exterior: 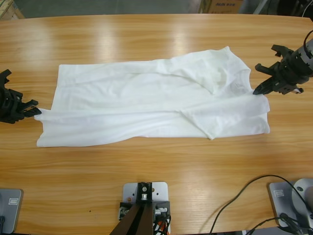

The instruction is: Fold clothes

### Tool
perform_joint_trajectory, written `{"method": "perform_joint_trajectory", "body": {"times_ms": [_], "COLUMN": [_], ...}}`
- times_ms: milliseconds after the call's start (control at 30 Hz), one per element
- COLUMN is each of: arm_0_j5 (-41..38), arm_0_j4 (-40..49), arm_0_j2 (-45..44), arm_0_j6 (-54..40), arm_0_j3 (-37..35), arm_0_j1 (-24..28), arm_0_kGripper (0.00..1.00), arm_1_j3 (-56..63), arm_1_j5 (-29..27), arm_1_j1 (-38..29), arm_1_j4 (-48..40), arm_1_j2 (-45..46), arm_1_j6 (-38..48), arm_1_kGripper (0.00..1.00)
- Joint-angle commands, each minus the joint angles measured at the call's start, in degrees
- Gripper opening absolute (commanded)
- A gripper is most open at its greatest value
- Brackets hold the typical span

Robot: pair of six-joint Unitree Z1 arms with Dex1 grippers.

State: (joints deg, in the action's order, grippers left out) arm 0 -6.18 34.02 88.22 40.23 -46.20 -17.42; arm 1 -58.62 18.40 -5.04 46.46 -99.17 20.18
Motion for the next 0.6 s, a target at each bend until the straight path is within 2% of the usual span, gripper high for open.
{"method": "perform_joint_trajectory", "body": {"times_ms": [33, 67, 100, 133, 167, 200, 600], "arm_0_j5": [0.9, 0.9, 0.9, 0.9, 0.9, 1.0, 1.7], "arm_0_j4": [-1.1, -1.1, -1.1, -1.1, -1.1, -1.1, -0.6], "arm_0_j2": [3.1, 3.1, 3.1, 3.0, 2.9, 2.8, -3.7], "arm_0_j6": [-1.7, -1.8, -2.0, -2.2, -2.3, -2.5, -3.3], "arm_0_j3": [-0.5, -0.5, -0.6, -0.6, -0.7, -0.8, -0.3], "arm_0_j1": [1.3, 1.3, 1.4, 1.4, 1.4, 1.4, 0.9], "arm_0_kGripper": [0.555, 0.752, 0.88, 0.954, 0.981, 0.994, 0.996], "arm_1_j3": [-0.2, -0.2, -0.2, -0.2, -0.2, -0.2, -0.5], "arm_1_j5": [-1.0, -1.0, -1.0, -1.3, -1.7, -2.2, -4.3], "arm_1_j1": [0.7, 0.7, 0.7, 0.7, 0.7, 0.7, 0.5], "arm_1_j4": [-0.8, -0.8, -0.8, -0.7, -0.6, -0.4, 0.4], "arm_1_j2": [-2.8, -3.0, -3.1, -3.1, -3.1, -3.0, 1.9], "arm_1_j6": [-1.1, -1.3, -1.4, -1.4, -1.4, -1.4, -1.4], "arm_1_kGripper": [0.029, 0.326, 0.595, 0.78, 0.944, 0.997, 1.0]}}
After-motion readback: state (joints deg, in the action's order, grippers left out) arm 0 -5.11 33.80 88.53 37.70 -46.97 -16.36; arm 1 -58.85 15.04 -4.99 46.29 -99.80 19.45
